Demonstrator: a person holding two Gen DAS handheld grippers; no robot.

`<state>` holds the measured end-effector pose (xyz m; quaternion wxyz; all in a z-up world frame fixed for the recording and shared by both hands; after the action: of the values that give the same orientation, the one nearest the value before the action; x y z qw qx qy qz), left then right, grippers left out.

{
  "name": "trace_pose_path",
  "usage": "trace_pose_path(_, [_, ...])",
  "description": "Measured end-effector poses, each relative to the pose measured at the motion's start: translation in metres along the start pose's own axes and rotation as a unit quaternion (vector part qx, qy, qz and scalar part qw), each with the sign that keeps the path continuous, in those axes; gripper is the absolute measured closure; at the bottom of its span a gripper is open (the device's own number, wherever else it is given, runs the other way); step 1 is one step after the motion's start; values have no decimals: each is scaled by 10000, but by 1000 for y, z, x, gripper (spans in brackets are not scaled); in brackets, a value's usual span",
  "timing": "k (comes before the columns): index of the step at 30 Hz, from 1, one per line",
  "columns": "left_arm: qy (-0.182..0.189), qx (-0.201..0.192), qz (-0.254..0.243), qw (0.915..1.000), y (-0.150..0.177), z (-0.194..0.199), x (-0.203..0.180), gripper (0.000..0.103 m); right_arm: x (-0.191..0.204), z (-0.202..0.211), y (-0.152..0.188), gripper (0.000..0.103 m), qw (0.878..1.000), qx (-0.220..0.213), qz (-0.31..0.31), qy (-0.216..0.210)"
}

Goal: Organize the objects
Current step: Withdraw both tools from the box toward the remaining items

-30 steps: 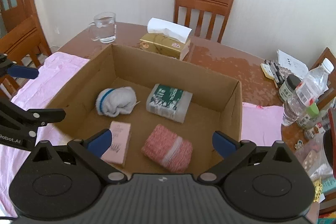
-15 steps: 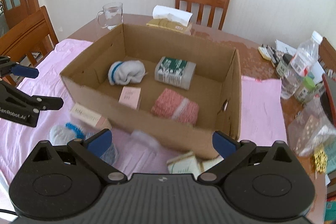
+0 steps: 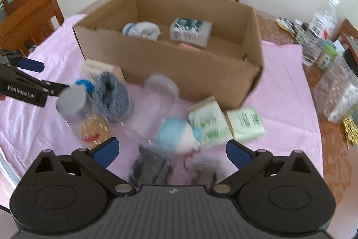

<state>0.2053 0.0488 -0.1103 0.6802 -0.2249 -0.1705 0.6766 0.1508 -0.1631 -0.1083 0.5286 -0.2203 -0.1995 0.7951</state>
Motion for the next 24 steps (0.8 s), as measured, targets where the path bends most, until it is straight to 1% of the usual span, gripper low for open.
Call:
trace_pose_path(9, [-86, 54, 42, 9999, 11, -9, 0, 9, -15, 15, 48, 0, 9979, 242, -492, 356])
trace_pose_path(14, [-64, 178, 43, 9998, 17, -16, -3, 9, -22, 14, 68, 0, 9952, 449, -689, 537])
trace_pose_path(16, [-86, 210, 22, 9997, 18, -18, -5, 9, -24, 10, 77, 0, 9939, 537, -785, 566])
trace_pose_path(21, [-90, 314, 73, 9994, 23, -22, -5, 9, -25, 3, 88, 0, 9920, 628, -984, 484])
trace_pose_path(24, [-264, 376, -4, 9989, 26, -27, -2, 9, -30, 1, 96, 0, 9906, 738, -1001, 577])
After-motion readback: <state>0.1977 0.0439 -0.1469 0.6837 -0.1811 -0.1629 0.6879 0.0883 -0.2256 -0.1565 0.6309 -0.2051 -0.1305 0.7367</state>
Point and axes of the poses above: each gripper's, at about its wrist camera, not at the fingertips, and z roughly against the way its jaws point, x to its left, y to its underside, the point moved 5 cm from there along -z, roughly the way its jaws point, and after that the axes turned 13 degrees about z, right-handed, at the moved point
